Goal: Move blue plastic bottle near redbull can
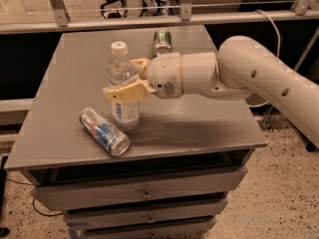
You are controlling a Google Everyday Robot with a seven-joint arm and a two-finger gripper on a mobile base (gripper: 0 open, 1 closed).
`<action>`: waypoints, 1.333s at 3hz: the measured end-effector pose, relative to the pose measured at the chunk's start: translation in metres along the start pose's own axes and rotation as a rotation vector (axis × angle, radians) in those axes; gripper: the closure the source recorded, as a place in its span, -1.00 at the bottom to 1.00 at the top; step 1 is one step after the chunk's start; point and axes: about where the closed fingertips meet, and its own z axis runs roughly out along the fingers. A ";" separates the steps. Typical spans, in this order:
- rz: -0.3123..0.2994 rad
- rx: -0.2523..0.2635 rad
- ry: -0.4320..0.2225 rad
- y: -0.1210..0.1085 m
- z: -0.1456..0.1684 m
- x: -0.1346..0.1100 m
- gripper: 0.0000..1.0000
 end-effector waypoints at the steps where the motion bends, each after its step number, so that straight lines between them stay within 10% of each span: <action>1: -0.012 -0.026 0.013 0.006 0.007 0.003 -0.28; 3: -0.014 -0.054 0.025 0.011 0.013 0.007 -1.00; 4: -0.010 -0.053 0.030 0.010 0.011 0.010 -1.00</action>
Offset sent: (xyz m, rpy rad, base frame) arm -0.0087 0.0111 -0.0108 -0.0330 -0.0026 0.0521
